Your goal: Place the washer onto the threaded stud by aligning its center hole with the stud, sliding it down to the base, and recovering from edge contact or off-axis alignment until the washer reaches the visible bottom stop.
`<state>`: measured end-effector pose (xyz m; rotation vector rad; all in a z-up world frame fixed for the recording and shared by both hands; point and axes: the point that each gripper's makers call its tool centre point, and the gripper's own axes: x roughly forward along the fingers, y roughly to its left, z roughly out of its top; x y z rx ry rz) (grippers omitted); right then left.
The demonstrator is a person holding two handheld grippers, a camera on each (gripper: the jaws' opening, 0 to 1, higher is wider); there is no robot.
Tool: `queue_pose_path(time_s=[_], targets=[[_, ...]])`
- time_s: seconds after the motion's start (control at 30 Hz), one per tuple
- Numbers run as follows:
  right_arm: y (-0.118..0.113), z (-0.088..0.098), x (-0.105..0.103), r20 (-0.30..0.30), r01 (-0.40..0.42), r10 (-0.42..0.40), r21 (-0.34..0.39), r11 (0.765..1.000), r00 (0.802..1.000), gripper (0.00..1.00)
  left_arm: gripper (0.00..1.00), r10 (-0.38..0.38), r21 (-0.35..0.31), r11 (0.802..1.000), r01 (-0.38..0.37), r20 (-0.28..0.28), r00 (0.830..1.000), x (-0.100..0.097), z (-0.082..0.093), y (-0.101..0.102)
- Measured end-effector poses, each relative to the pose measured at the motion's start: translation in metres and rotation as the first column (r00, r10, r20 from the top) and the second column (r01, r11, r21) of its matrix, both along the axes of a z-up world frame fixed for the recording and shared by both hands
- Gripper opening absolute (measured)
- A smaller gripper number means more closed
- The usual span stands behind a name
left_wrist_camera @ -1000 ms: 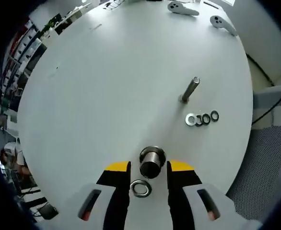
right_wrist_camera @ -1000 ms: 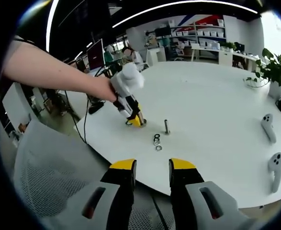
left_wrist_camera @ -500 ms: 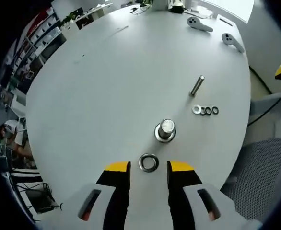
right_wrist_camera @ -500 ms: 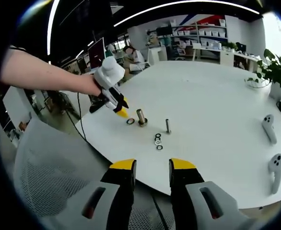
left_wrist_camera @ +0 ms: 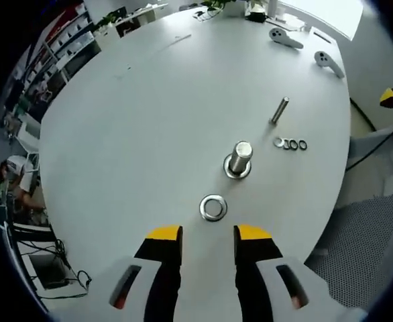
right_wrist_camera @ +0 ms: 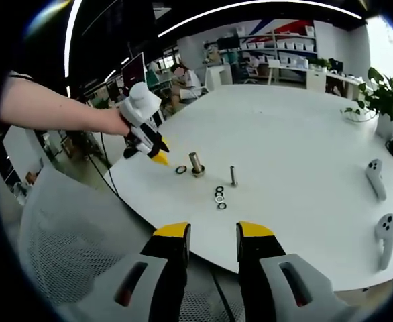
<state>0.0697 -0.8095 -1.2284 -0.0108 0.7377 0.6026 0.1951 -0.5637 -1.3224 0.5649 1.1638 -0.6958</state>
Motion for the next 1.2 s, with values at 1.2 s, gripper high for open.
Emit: queue_pose_path(time_s=[1.2], targets=[[-0.005,-0.002,0.002,-0.007,0.029,-0.029,-0.007,1.0,1.0,0.3,0.27,0.016,0.041,0.999,-0.012,-0.095,0.995,0.014,-0.049,-0.019]])
